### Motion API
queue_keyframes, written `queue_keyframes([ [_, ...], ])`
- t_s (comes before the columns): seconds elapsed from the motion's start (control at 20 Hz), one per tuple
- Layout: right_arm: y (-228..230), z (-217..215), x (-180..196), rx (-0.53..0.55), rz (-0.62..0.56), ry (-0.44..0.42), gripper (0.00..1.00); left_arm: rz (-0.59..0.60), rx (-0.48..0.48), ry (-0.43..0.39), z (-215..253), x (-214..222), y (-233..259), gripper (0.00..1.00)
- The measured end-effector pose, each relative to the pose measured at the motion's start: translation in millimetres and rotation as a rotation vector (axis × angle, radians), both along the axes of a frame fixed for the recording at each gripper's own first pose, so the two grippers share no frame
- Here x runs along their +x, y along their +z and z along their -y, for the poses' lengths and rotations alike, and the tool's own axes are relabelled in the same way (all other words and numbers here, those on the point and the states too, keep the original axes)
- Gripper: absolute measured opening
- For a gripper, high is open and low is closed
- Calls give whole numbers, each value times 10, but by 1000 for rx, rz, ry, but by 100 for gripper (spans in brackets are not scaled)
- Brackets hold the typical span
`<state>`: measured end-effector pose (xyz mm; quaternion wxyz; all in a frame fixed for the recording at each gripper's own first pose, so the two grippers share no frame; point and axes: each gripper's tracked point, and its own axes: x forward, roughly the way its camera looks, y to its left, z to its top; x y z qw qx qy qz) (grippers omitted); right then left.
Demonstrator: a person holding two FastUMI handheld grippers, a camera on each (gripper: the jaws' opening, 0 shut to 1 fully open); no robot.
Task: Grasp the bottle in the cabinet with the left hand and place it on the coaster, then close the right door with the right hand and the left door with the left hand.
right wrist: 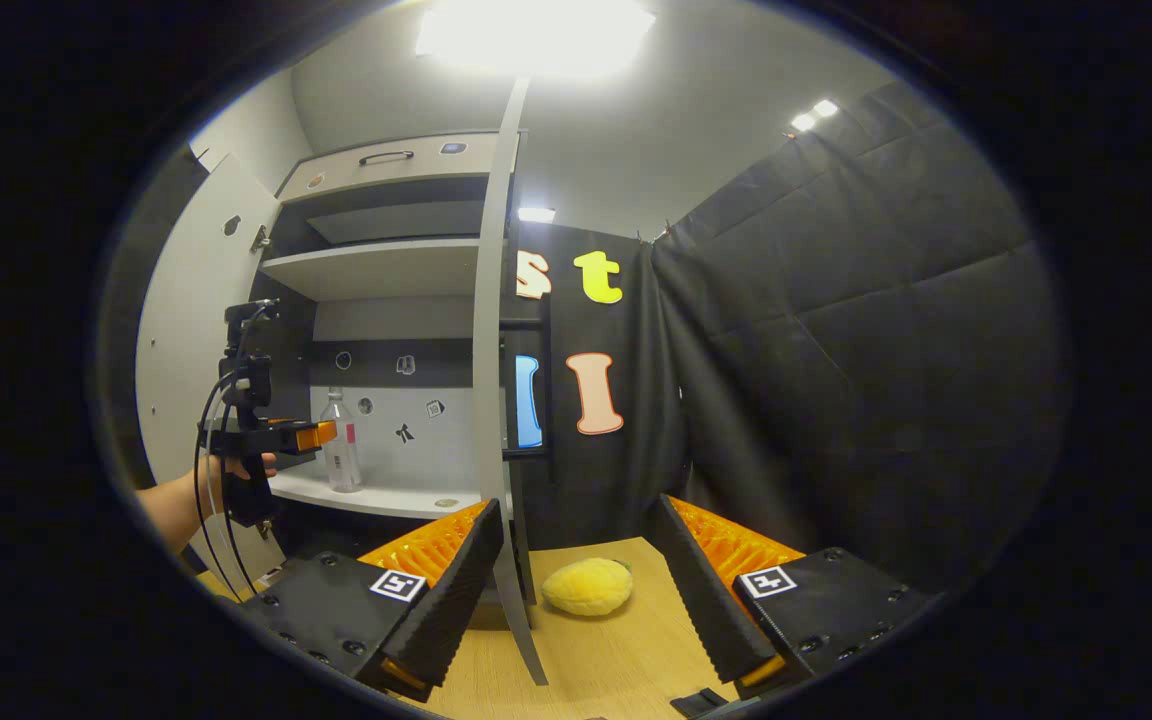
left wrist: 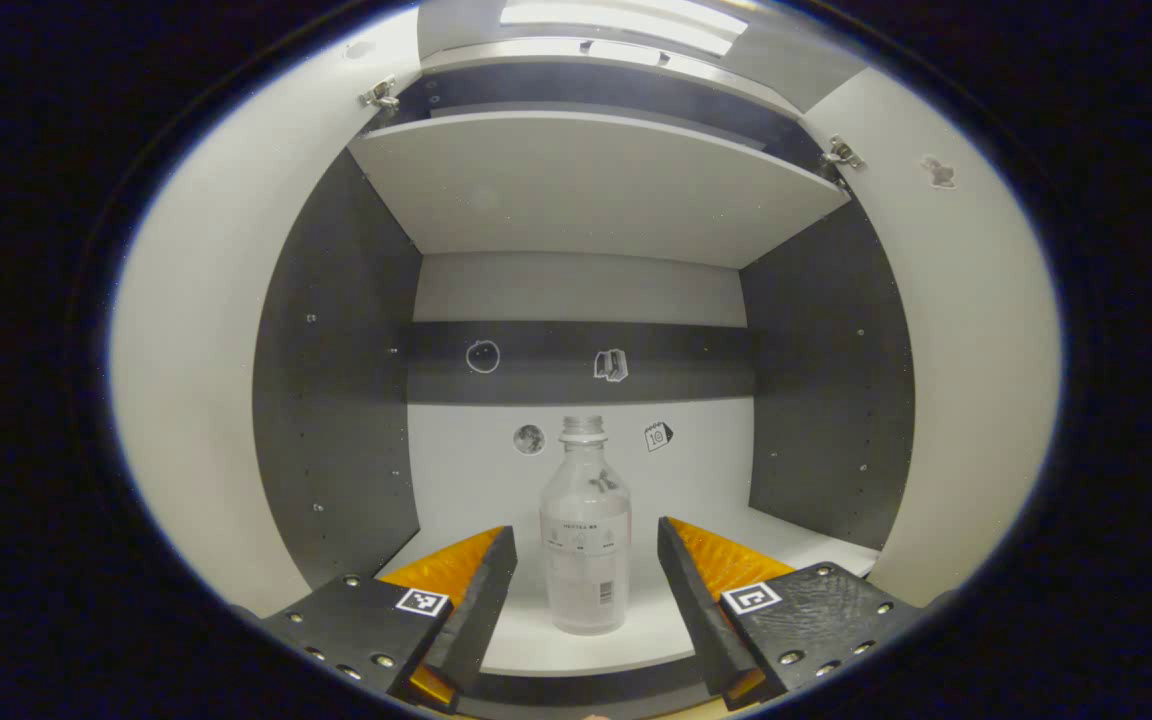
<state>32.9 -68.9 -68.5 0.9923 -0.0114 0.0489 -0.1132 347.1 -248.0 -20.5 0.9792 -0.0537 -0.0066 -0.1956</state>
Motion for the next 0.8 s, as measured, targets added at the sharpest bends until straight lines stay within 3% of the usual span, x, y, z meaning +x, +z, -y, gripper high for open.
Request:
queue_keyframes([
  [0.35, -30, 24, 52, 17, -19, -40, 93, -72, 36, -42, 214, 388, -294, 83],
  [0.4, -45, 35, 45, 18, -23, -45, 98, -80, 41, -36, 224, 415, -314, 90],
  [0.45, -60, 36, 41, 21, -28, -46, 98, -81, 47, -31, 232, 432, -325, 83],
  [0.55, -83, 33, 30, 27, -35, -46, 98, -86, 58, -26, 246, 455, -365, 83],
  [0.65, -99, 56, 6, 27, -40, -48, 98, -84, 57, -21, 253, 474, -366, 71],
  [0.7, -105, 62, -3, 28, -43, -46, 98, -87, 53, -13, 241, 463, -368, 70],
  [0.75, -97, 55, 0, 31, -45, -41, 98, -86, 44, -7, 236, 443, -344, 77],
  [0.8, -82, 55, -6, 33, -44, -36, 98, -80, 32, -6, 228, 417, -307, 70],
])
